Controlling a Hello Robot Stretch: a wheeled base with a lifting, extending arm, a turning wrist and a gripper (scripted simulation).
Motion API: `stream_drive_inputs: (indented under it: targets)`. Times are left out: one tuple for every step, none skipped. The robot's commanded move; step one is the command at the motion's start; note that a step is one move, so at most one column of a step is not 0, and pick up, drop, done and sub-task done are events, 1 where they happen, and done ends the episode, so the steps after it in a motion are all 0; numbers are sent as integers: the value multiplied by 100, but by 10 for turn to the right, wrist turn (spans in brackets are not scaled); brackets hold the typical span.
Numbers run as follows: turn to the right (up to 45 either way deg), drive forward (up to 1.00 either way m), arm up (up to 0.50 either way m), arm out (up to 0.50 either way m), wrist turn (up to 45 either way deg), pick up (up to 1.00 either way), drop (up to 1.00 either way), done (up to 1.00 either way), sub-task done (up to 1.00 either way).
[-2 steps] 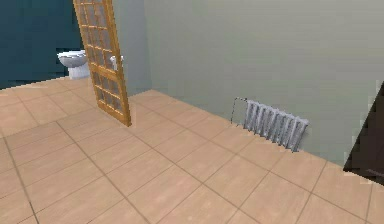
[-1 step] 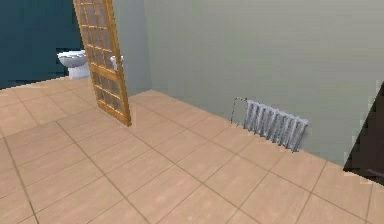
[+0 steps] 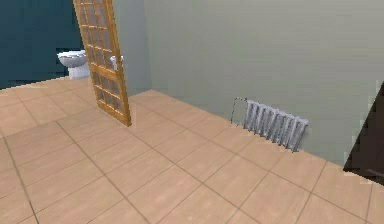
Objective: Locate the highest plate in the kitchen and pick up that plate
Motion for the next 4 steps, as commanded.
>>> stream_drive_inputs:
  targets:
    - [0, 0, 0, 46, 0, 0, 0, 0, 0]
    - [0, 0, 0, 0, 450, 0, 0, 0, 0]
    - [0, 0, 0, 0, 450, 0, 0, 0, 0]
    - [0, 0, 0, 0, 450, 0, 0, 0, 0]
